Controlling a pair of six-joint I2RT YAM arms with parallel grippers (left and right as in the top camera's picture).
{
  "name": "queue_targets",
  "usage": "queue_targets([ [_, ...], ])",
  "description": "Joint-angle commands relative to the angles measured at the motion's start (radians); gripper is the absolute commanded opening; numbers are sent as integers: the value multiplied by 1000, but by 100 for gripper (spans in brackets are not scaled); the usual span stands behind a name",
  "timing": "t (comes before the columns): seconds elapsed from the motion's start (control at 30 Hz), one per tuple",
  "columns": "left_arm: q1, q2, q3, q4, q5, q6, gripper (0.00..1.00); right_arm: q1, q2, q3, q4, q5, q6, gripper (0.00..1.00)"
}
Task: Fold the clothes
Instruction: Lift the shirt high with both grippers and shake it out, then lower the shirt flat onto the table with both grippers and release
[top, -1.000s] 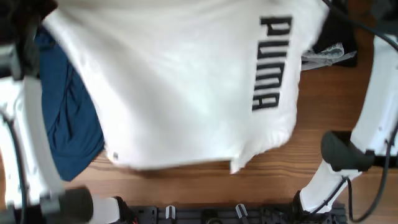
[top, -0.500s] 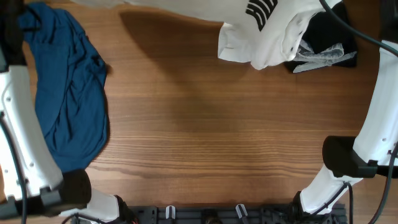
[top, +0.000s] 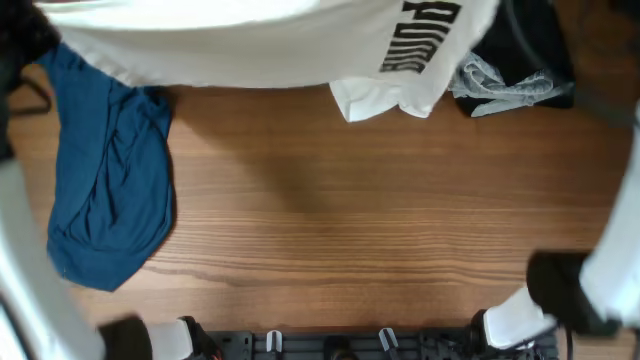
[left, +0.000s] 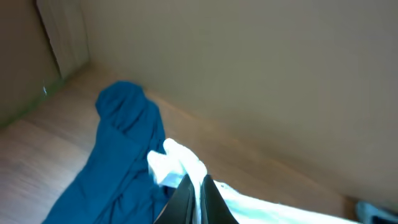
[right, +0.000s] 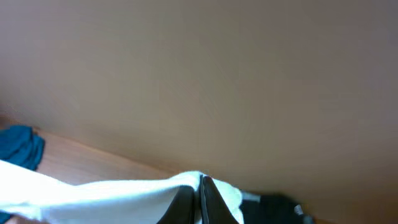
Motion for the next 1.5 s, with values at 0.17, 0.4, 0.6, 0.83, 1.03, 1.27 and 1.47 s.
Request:
queue_targets([
  [0.17, 8, -220, 8, 13, -18, 23, 4, -7, -106, 19, -31, 27, -31, 4],
  [0.4, 8, 101, 8, 188, -18, 23, 4, -6, 162, 16, 266, -33, 13, 4],
  [0.6, 7, 312, 8, 525, 20, -41, 4, 18, 303, 17, 782, -32, 195, 4],
  [0.83, 10, 297, 134, 530, 20, -13, 4, 16, 283, 61, 870, -32, 198, 4],
  [1.03, 10, 372, 131, 94, -2, 76, 4, 16, 387, 39, 504, -48, 136, 4],
  [1.27, 29, 356, 132, -362, -17, 72, 4, 16, 344, 36, 27, -107, 84, 4],
  [1.47, 26, 276, 109, -560, 25, 72, 4, 16, 218, 36, -348, -99, 58, 4],
])
